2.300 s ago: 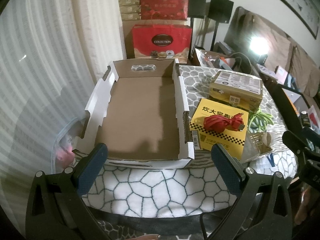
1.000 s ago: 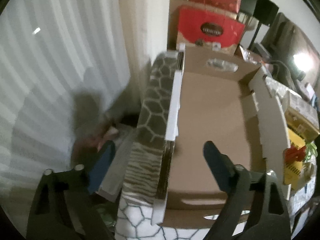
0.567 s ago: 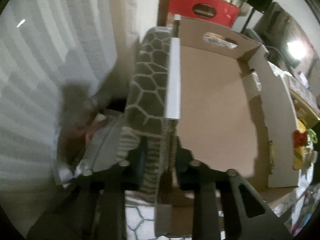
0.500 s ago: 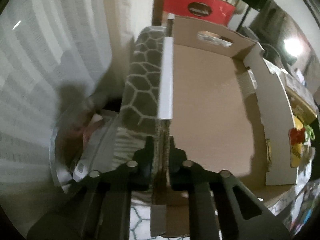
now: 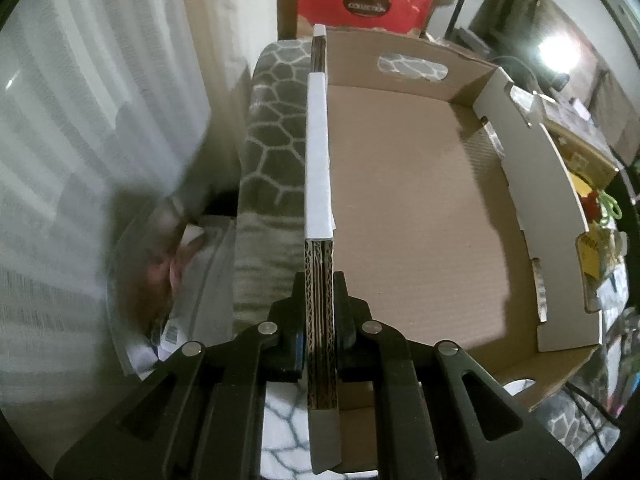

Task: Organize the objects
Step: 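Grasp the cardboard box side wall with the left tool and hold it, then drop the red cable into the box with right tool while left holds wall, then grasp the yellow booklet with the right tool and lift it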

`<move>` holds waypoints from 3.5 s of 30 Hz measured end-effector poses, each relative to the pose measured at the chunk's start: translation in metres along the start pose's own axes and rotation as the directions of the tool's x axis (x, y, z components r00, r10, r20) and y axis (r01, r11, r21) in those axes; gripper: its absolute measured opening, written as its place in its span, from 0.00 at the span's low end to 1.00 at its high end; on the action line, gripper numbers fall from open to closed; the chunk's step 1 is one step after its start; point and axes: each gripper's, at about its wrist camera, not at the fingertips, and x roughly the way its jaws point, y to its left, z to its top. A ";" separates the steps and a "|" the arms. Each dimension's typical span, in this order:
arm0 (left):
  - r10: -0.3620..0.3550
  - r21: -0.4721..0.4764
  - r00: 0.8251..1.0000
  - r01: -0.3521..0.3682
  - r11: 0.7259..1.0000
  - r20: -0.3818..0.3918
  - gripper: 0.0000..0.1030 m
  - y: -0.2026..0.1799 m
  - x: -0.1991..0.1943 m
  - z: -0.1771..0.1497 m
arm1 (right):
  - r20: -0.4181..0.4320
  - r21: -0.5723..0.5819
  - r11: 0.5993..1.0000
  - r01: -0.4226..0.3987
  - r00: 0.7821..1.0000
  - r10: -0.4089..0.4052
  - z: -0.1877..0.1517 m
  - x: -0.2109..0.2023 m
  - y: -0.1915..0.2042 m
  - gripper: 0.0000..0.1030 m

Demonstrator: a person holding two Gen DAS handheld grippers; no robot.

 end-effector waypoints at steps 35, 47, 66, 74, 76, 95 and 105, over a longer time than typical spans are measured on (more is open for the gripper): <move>-0.020 -0.097 0.999 0.025 0.995 0.050 0.10 -0.001 -0.004 -0.018 | -0.070 -0.096 0.989 -0.113 0.992 0.107 -0.001 0.050 0.035 0.25; -0.019 -0.103 0.998 0.024 0.994 0.052 0.10 -0.004 -0.004 -0.019 | 0.009 -0.136 0.957 -0.255 0.966 0.259 0.039 -0.012 0.081 0.20; -0.015 -0.131 0.998 0.022 0.991 0.054 0.10 -0.002 -0.003 -0.018 | -0.148 -0.216 0.896 -0.388 0.920 0.363 0.023 0.067 0.170 0.61; -0.013 -0.132 0.998 0.020 0.991 0.057 0.10 -0.002 -0.003 -0.018 | -0.082 -0.182 0.937 -0.299 0.954 0.288 0.046 0.038 0.121 0.61; -0.012 -0.131 0.998 0.019 0.991 0.056 0.10 -0.002 -0.003 -0.018 | -0.068 -0.169 0.952 -0.256 0.967 0.247 0.046 0.033 0.102 0.61; -0.007 -0.139 0.999 0.015 0.990 0.054 0.10 -0.003 -0.003 -0.017 | -0.210 0.166 0.966 -0.197 0.950 0.230 0.008 0.071 -0.016 0.40; -0.008 -0.139 0.999 0.015 0.990 0.054 0.10 -0.003 -0.003 -0.017 | -0.200 0.192 0.965 -0.176 0.956 0.214 0.012 0.088 -0.026 0.40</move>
